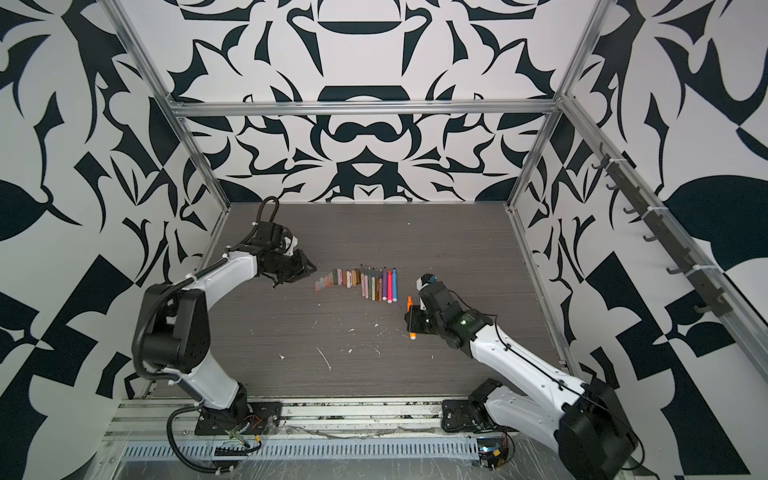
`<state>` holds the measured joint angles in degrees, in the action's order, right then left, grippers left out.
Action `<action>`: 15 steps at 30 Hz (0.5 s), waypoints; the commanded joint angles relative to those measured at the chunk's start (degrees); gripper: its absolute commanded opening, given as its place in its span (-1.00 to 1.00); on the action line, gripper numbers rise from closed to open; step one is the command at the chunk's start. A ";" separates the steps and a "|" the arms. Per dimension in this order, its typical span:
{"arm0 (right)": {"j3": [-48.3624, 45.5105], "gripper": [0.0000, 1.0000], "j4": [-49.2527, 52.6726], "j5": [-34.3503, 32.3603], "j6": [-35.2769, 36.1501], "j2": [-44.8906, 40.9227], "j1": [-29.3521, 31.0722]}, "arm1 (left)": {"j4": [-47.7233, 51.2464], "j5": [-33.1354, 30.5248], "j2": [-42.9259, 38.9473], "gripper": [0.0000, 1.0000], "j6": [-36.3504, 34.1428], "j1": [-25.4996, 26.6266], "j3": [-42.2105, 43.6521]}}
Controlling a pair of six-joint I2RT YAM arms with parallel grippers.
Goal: Open the pen caps
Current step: 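Carry the orange highlighter with the right gripper to the pen row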
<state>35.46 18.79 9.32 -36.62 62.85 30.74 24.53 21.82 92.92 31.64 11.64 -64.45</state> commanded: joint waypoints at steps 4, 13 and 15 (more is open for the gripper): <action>6.06 -1.00 -6.79 8.99 9.98 13.53 -9.50 | 5.79 7.25 -15.85 -0.39 -0.42 -0.21 5.77; 10.44 -1.00 -17.68 15.29 12.34 29.30 -16.18 | 21.75 3.61 -38.02 -0.27 -5.38 -0.21 8.30; 10.77 -1.00 -19.32 16.48 13.17 31.59 -17.12 | 23.60 3.13 -40.87 -0.27 -6.34 -0.21 9.27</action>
<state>44.18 4.29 22.31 -26.04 93.19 14.48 40.53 26.04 54.30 27.70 11.64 -56.97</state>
